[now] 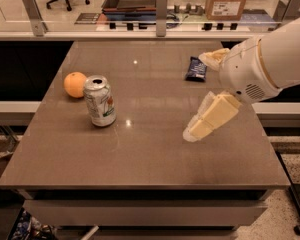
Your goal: Pick 7up can
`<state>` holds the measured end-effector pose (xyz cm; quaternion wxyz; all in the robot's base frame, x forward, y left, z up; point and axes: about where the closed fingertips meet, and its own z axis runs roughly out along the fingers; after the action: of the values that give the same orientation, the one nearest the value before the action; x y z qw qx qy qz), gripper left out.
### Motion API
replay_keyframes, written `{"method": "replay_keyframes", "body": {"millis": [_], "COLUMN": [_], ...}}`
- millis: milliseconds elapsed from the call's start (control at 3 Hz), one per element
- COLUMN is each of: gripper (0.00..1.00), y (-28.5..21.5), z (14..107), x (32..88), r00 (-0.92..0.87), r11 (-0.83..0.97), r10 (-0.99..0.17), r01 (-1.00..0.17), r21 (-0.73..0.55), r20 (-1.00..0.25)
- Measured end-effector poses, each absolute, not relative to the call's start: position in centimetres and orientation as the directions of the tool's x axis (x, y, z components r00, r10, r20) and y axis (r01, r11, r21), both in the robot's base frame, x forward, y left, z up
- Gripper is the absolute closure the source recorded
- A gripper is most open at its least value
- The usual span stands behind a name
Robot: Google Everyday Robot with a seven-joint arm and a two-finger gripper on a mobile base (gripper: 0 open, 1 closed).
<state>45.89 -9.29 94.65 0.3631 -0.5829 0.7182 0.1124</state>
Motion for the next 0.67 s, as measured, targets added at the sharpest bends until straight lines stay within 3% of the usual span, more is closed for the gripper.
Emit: {"method": "replay_keyframes", "body": {"millis": [667], "gripper": [0.0], "y": [-3.1], "z": [90.5], "x": [48.4], "r00": [-0.003], "r11": [0.236], "r10": [-0.609], "r01": [-0.956], "r21": [-0.177], "r20": [-0.793]}}
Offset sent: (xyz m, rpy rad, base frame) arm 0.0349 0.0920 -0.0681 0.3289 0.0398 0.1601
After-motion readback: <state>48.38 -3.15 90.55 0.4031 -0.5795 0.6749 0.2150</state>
